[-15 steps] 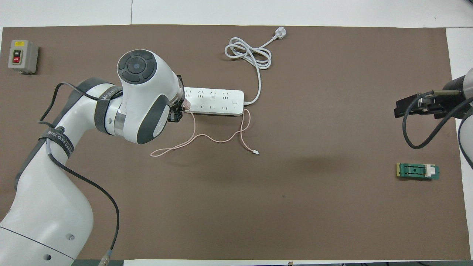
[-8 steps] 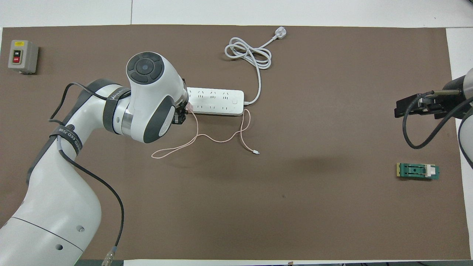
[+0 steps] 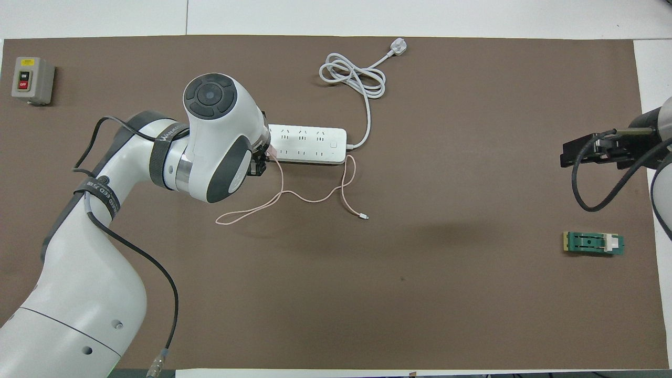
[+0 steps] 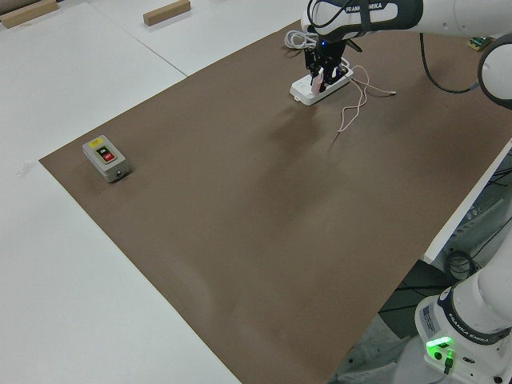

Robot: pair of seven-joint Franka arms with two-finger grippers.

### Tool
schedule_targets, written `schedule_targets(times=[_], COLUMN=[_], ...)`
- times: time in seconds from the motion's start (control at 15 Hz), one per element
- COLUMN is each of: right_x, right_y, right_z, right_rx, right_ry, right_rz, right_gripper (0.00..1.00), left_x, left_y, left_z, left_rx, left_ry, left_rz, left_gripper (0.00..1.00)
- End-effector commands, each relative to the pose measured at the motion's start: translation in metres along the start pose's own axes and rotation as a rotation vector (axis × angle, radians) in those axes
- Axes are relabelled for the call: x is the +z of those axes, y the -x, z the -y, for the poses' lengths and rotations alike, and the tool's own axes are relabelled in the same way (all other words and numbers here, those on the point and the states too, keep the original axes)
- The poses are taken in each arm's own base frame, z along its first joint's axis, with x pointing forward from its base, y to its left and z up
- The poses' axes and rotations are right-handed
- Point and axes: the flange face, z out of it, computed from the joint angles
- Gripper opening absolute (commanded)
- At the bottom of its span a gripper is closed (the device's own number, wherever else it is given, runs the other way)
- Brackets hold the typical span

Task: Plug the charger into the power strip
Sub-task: 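Push the pink charger into the socket with the left gripper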

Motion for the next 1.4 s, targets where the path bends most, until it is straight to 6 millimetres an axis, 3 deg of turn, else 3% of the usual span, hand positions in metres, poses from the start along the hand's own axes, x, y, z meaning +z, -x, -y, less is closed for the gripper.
schedule_targets(times=[0.0, 0.6, 1.33], right_x=[-0.002, -0.002, -0.002], right_y=[0.003, 0.003, 0.003], right_z=[-0.003, -0.004, -0.003], right_rx=[-0.018, -0.015, -0.017], right_ry=[0.007, 0.007, 0.007], right_rz=[0.005, 0.005, 0.005], right_gripper=[1.00, 1.00, 1.00], left_x=[0.010, 0.014, 0.020], left_y=[0.003, -0.008, -0.008], left_z=[-0.006, -0.007, -0.007], left_rx=[-0.017, -0.021, -0.019], left_ry=[-0.021, -0.021, -0.007], left_rz=[-0.007, -0.025, -0.023], left_gripper=[0.00, 0.00, 0.00])
